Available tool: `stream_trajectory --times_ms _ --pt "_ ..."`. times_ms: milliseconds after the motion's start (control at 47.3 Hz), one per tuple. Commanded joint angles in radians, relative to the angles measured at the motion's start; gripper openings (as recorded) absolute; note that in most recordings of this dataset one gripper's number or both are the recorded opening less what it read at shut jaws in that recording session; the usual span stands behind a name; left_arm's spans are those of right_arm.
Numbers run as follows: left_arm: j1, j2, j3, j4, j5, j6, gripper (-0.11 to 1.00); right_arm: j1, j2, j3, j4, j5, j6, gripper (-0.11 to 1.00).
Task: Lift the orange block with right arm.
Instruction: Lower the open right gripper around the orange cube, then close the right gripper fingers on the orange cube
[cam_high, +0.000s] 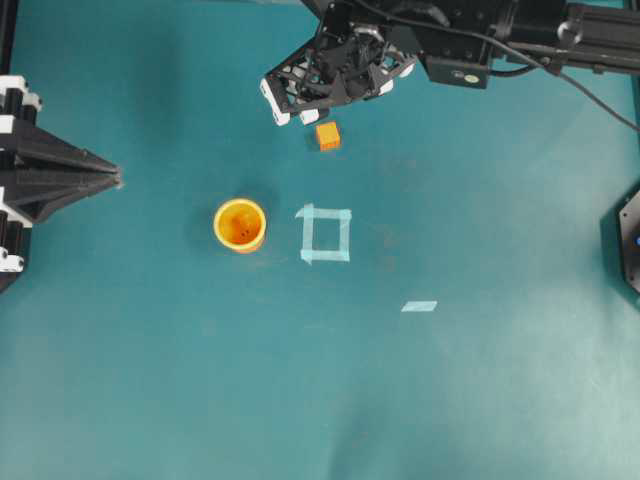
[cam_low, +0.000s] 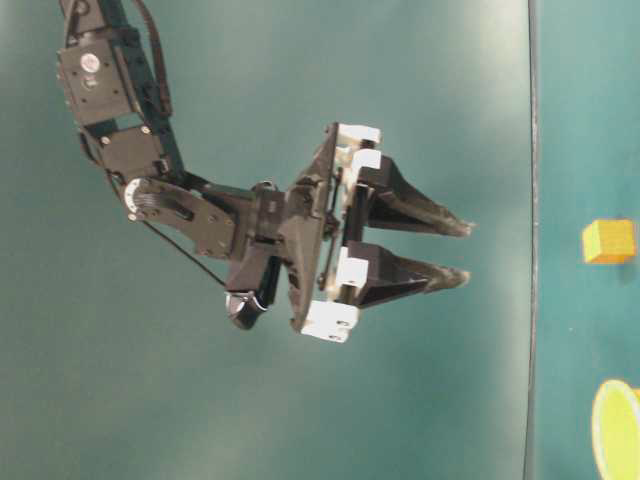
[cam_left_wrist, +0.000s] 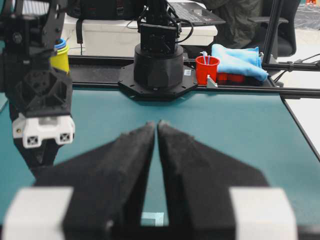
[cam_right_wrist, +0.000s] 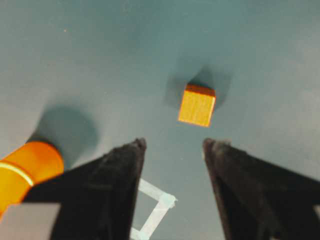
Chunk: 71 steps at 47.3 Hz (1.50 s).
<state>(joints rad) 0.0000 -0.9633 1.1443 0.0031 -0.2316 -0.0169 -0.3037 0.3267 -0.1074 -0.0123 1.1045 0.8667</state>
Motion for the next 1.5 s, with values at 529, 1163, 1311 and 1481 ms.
stream_trajectory --times_ms 529,1163,1311,1481 --pt "0.002 0.008 -0.032 0.003 -0.009 -0.002 0.12 -0.005 0.005 0.138 -0.014 -0.16 0.069 0.55" --pt "0.002 0.014 -0.032 0.002 -0.009 -0.002 0.12 -0.005 0.048 0.15 -0.014 -0.262 0.087 0.55" --pt "0.002 0.014 -0.032 0.003 -0.009 -0.002 0.12 -0.003 0.058 0.146 -0.014 -0.264 0.087 0.55" --pt "0.003 0.014 -0.032 0.002 -0.009 -0.002 0.12 -0.003 0.061 0.146 -0.017 -0.264 0.087 0.55"
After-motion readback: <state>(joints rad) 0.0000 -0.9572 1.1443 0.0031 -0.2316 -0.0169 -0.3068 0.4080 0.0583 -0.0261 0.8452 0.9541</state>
